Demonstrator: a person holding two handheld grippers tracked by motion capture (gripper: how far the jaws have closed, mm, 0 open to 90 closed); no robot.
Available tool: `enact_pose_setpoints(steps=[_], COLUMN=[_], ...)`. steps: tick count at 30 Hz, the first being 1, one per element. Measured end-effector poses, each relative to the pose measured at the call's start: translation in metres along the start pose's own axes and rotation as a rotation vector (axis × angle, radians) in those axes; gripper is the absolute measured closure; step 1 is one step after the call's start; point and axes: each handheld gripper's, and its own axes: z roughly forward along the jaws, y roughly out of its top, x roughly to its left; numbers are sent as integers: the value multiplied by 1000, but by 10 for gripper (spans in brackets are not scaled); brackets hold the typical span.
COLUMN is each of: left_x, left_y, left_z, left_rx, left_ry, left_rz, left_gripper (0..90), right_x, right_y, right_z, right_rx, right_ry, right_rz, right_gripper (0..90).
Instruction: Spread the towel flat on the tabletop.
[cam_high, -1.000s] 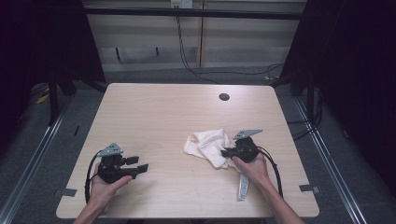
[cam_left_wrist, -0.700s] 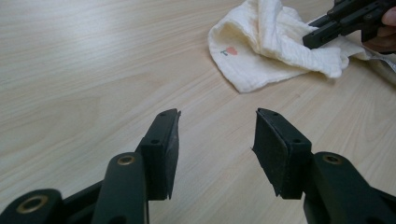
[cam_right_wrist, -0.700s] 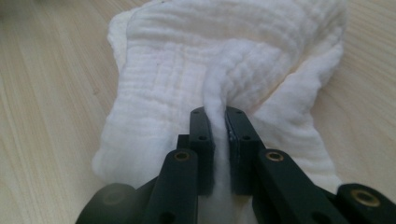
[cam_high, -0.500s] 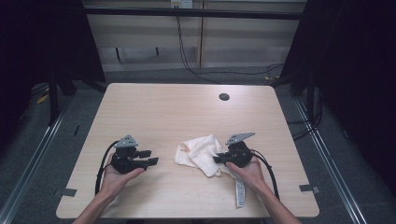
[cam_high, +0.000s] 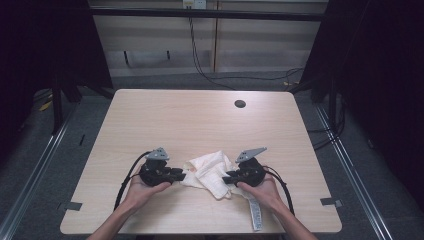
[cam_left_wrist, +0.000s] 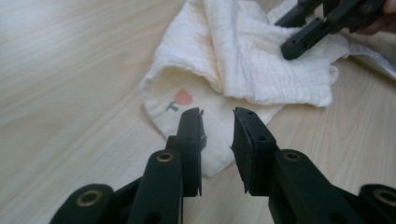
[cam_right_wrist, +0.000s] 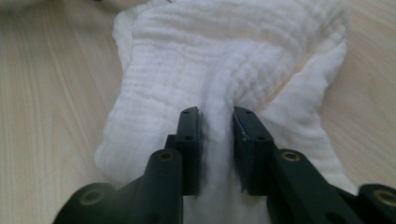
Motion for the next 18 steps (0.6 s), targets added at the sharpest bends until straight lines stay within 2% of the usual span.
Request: enact_pose_setpoints(steps=[2,5,6,9,11,13,14,15,18], left_x=[-1,-4,-6,-8,-4,-1,0,1,1], left_y=[1,-3,-4,-7,-8,-8,-8,-9,-9], left_z=[4,7,7,6,7,8,10,12,13], left_rx=[6,-5,-2,15,19,14,24,38,36], left_ry=[-3,-29,-26,-19,-15,-17,-11,-7,-11], left_rz=[-1,11,18,39,30,17,23,21,17], left_gripper=[726,747,769,777,777,777,777,777,767], right_x=[0,0,3,12,19,26,29,32,40], right_y=[-1,-6,-7,-12,-13,-11,-10,-8,-4], right_z=[-5,-18,-22,-30,-31,-31,-30,-27,-19], right_rx=[2,-38,-44,-56,-64,-72,-67,-61,-52], right_ry=[-13,-46,-71,-69,-72,-47,-44,-31,25], right_rz=[5,23,21,4,-11,-23,-39,-51,-94], right_gripper=[622,536,503,482,483,506,516,539,638])
